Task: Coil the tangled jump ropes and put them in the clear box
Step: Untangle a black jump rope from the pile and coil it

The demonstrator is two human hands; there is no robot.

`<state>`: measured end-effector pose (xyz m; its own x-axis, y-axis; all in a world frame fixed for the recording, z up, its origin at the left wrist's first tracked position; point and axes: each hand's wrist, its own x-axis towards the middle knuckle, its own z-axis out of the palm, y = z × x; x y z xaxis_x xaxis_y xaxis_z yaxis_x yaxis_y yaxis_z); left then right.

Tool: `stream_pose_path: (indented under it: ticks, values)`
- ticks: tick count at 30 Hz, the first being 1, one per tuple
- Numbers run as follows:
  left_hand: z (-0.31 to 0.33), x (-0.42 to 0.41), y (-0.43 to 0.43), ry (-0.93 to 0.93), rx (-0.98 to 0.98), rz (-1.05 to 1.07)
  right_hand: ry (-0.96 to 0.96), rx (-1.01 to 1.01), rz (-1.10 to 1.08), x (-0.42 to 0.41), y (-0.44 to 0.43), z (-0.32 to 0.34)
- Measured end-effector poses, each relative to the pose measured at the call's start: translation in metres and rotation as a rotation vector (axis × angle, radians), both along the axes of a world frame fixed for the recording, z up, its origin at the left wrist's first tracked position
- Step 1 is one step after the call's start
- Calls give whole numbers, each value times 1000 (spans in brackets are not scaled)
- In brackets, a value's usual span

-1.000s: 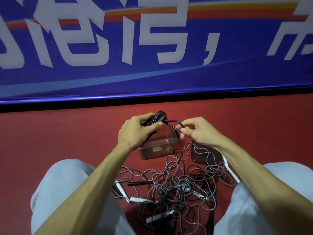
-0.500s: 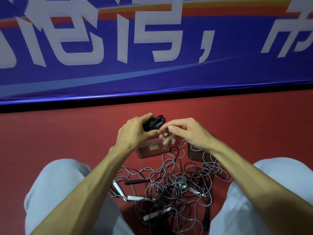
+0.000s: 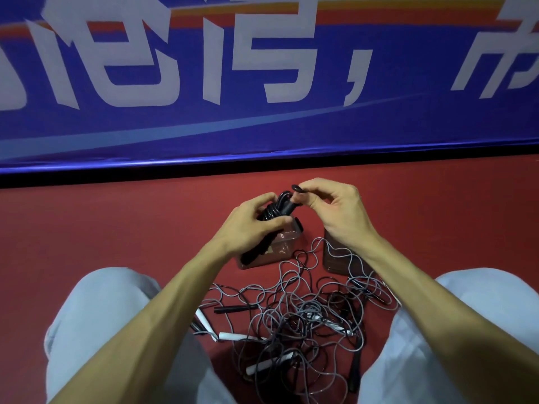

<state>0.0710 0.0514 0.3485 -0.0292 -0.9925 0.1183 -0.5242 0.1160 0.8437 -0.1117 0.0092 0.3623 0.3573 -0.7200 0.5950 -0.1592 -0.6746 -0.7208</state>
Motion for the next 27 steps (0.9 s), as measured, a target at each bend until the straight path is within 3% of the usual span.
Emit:
stream_pose_path:
  ticks: [4, 9, 15, 27]
  values:
    - [0, -2, 1, 297, 73, -14, -9, 23, 86, 1, 1, 5]
    - [-2, -1, -1, 376, 54, 66, -22, 51, -16, 4, 2, 4]
    - [-10, 0, -5, 189, -132, 191, -23, 36, -263, 8, 4, 1]
    - [-5, -15, 8, -148, -264, 222, 124, -115, -462, 15, 9, 0]
